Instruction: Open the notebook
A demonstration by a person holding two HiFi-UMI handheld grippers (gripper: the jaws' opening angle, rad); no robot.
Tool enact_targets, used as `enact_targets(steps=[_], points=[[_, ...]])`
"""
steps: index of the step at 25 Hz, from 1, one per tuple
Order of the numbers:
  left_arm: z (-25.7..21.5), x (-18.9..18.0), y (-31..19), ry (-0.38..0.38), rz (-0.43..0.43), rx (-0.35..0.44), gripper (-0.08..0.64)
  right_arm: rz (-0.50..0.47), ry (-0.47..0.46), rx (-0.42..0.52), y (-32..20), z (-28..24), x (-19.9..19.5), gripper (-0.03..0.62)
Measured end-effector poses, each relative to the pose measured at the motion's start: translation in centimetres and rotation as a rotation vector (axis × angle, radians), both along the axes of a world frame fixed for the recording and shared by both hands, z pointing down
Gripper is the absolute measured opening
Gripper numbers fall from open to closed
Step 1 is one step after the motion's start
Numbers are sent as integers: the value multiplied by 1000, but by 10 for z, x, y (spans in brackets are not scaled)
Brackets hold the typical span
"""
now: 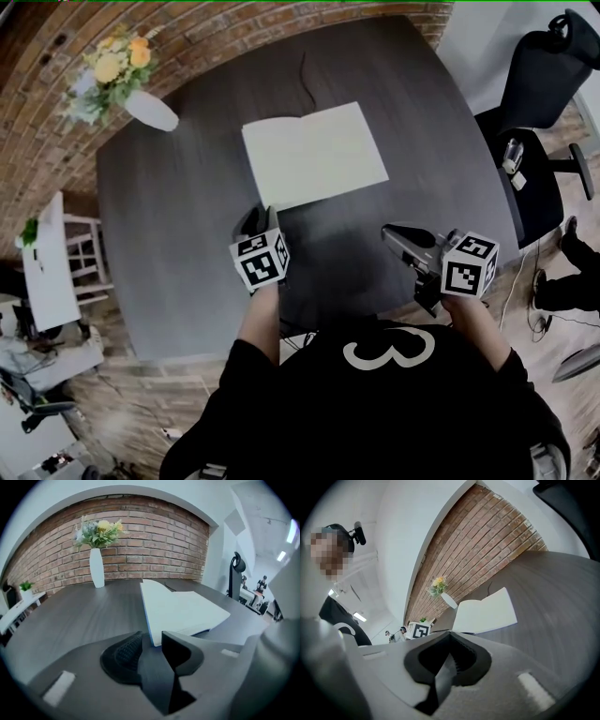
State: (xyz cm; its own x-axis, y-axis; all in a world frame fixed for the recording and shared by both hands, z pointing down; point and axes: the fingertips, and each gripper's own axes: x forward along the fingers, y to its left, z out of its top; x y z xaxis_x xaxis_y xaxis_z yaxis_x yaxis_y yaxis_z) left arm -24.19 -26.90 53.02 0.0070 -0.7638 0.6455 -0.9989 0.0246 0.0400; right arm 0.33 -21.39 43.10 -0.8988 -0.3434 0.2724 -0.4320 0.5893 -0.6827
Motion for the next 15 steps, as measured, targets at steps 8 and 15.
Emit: enact_targets(steps=[8,15], points=[[18,-10,0,-230,48,-70,235,23,-31,-8,1,7,5,2],[3,-9,-2,-189,26,-32,230,43,-55,-2,6,12,17,2]])
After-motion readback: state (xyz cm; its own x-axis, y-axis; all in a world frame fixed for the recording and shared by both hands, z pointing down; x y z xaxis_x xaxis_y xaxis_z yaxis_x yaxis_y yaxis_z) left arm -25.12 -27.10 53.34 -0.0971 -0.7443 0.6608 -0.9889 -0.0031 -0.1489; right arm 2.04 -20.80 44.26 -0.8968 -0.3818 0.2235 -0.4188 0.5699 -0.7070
